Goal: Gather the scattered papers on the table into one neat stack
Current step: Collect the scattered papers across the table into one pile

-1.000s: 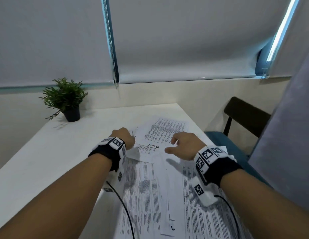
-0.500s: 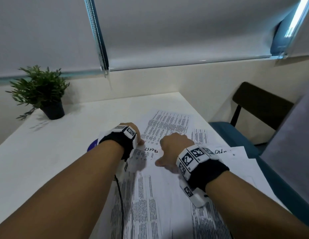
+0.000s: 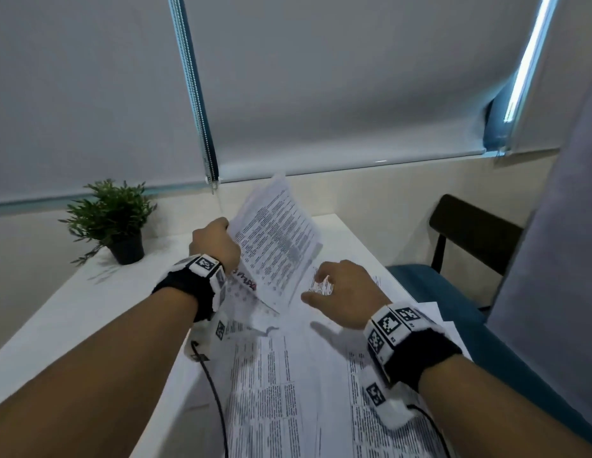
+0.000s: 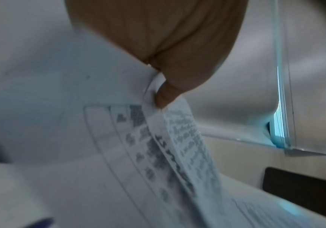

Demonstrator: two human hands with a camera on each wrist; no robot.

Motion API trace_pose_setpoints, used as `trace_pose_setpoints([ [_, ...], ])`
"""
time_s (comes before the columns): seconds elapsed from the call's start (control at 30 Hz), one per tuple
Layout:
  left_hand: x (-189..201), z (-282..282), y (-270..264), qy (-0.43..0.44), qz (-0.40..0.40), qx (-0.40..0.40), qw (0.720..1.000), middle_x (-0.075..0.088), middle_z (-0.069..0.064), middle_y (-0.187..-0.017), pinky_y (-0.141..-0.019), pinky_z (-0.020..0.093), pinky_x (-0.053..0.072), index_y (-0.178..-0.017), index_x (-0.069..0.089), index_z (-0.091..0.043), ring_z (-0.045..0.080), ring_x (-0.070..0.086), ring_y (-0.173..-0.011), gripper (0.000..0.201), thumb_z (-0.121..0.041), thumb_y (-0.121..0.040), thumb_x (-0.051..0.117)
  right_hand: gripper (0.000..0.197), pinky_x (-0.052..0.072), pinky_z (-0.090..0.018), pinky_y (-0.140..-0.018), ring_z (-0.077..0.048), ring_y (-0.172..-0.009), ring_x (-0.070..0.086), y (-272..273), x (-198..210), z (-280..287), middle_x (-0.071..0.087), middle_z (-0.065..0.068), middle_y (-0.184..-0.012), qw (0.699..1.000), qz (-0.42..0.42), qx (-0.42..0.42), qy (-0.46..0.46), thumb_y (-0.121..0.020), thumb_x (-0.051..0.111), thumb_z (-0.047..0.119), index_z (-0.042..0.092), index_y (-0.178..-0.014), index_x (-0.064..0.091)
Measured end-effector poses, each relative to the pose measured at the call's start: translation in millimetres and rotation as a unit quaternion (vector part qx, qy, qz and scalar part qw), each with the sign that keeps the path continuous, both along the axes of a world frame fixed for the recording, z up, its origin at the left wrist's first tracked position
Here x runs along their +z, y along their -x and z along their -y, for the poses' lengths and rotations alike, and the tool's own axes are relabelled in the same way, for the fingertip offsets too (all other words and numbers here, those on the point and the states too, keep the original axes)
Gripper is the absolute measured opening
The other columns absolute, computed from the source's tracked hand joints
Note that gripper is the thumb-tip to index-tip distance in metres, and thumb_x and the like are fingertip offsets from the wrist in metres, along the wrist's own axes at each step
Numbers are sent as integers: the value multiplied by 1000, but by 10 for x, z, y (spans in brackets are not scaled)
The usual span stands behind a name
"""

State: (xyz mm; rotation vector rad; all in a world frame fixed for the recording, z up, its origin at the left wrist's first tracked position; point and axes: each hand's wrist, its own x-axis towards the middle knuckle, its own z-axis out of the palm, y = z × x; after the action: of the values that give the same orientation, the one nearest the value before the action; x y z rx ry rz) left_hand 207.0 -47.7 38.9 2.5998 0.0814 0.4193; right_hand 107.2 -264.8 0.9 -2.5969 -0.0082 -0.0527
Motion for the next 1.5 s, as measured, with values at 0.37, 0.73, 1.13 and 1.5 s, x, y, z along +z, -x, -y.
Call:
trace_pose_setpoints([
  [0.37, 926, -374, 1605, 350, 92, -243, 900, 67, 6, -105, -51, 27, 53, -126, 53, -13, 17, 68, -69, 56, 23, -84, 48, 114, 55, -42, -91, -24, -109, 63, 665, 325, -75, 60, -8, -132, 874, -28, -88, -476, -58, 80, 77, 16, -148, 44],
  [0.73, 65, 323, 2054, 341, -156, -319, 870, 69, 12, -114, -65, 31, 55, -140, 49, -22, 23, 64, -86, 64, 10, -85, 57, 27, 57, -56, -98, -33, -105, 76, 1295, 205, 763, 79, -14, -116, 863, 58, -100, -493, -93, 71, 2, 12, -117, 72],
  [1.13, -405, 875, 1831, 102, -239, -228, 938, 45, 8, -154, -97, 35, 52, -154, 34, -27, 30, 60, -123, 81, -19, -84, 74, 46, 57, -39, -94, -26, -102, 71, 1401, -239, 1301, 74, -7, -113, 956, -73, -240, -153, -76, 83, 3, 11, -117, 63],
  [1.5, -279, -416, 1252, -145, -297, -71, 941, 58, 11, -109, -76, 30, 42, -100, 59, -9, 25, 53, -86, 26, -34, -95, 56, 48, 49, -33, -81, -31, -103, 65, 1102, -60, 774, 65, -13, -120, 972, 15, -226, -60, -85, 74, 42, 16, -123, 61],
])
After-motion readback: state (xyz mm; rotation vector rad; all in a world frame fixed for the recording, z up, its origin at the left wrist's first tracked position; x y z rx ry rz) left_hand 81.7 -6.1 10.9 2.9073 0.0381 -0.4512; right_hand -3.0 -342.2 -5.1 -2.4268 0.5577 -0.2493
